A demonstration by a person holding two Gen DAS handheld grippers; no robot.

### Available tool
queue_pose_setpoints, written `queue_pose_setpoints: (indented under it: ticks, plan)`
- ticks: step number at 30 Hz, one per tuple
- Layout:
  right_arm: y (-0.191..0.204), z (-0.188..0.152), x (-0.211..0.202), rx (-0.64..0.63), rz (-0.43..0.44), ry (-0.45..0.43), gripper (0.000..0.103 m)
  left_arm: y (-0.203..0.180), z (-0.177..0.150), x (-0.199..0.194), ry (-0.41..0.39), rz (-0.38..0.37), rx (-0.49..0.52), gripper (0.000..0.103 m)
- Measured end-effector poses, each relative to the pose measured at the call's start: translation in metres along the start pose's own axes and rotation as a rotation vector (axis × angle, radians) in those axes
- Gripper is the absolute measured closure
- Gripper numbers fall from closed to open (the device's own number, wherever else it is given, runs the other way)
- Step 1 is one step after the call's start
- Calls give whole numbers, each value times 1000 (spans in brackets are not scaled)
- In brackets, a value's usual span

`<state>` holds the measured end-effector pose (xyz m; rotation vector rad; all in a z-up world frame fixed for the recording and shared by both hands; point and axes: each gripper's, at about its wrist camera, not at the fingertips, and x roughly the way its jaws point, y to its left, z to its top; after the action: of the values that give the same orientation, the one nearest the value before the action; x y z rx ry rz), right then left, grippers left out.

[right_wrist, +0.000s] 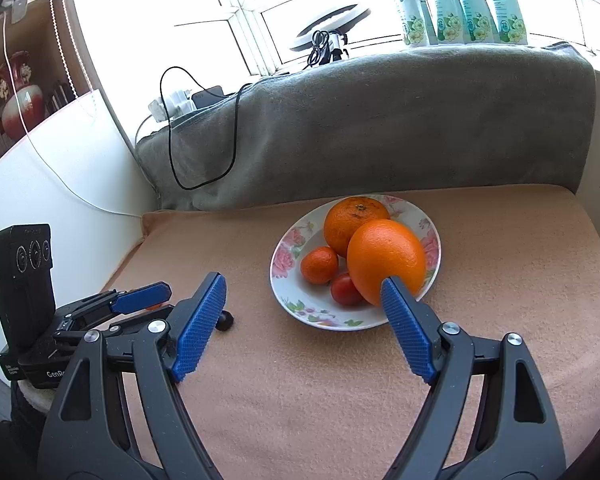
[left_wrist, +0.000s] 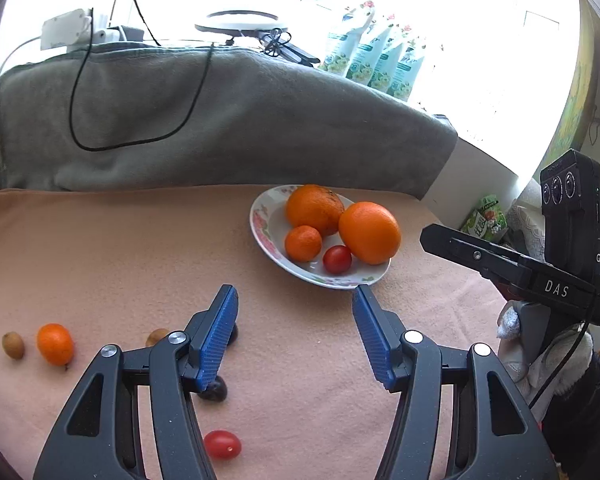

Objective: Organize fruits
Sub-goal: 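Move both tools back toward the loose fruits on the cloth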

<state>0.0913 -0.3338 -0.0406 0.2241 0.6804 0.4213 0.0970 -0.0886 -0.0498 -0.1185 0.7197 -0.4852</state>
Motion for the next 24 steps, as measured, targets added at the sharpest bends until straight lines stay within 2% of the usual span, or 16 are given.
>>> queue_pose_setpoints:
  ticks: [5, 12, 24]
  plan:
    - [17, -9, 2, -36, 28, 25, 20, 26, -14, -24, -18, 93, -18, 44]
    - [36, -22, 7, -56, 80, 71, 20, 58, -35, -49, -19, 172, -74, 44]
    - [69, -40, 41, -102, 139, 161, 22, 97, -55, -59, -6, 218, -162, 44]
